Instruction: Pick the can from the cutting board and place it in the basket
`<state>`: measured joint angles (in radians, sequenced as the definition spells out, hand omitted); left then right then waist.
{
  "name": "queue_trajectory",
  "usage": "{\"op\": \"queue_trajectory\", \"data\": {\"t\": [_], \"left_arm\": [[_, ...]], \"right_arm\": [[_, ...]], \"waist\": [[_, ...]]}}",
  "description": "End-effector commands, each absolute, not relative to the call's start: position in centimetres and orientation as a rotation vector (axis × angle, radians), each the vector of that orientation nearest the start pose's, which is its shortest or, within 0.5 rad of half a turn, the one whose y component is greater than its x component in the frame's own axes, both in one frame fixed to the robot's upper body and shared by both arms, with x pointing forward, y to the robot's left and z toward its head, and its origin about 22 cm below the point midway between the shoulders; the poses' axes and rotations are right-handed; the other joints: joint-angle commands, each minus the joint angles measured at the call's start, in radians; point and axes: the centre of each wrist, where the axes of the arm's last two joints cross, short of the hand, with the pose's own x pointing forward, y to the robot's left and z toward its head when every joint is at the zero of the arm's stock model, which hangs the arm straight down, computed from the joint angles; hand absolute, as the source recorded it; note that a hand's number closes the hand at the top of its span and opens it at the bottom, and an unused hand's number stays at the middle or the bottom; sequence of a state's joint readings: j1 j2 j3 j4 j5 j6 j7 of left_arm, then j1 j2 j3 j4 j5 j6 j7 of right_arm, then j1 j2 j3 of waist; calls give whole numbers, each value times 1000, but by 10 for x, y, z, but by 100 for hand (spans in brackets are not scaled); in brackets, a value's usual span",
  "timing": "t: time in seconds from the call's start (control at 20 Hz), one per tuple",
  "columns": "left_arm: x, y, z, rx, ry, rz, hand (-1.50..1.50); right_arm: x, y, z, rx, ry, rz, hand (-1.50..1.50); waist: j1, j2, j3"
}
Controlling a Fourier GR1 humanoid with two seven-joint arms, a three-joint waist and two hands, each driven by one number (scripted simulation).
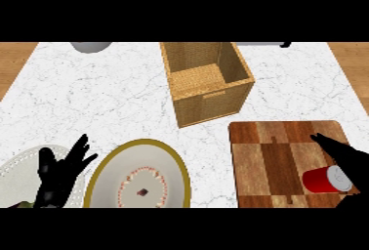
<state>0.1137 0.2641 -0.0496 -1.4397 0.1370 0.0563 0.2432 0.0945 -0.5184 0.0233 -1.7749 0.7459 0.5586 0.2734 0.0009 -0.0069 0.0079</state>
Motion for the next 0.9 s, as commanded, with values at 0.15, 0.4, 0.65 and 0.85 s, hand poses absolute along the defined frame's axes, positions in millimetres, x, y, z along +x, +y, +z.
{"op": "queue_trajectory", "data": {"t": [0.15, 0.4, 0.65, 0.85], "left_arm": [[190, 293, -62, 159, -1014, -20, 0], [191, 299, -54, 153, -1019, -21, 0], [183, 283, -57, 161, -1018, -39, 0], [186, 309, -46, 172, -1015, -33, 0]], "right_arm": [[208, -324, 61, -729, -875, 1196, -150], [219, -325, 63, -745, -883, 1249, 150], [220, -316, 32, -828, -931, 1336, 150], [222, -323, 31, -830, -915, 1346, 150]], "waist": [[-3, 6, -8], [0, 6, -8], [3, 7, -8], [4, 7, -8]]}}
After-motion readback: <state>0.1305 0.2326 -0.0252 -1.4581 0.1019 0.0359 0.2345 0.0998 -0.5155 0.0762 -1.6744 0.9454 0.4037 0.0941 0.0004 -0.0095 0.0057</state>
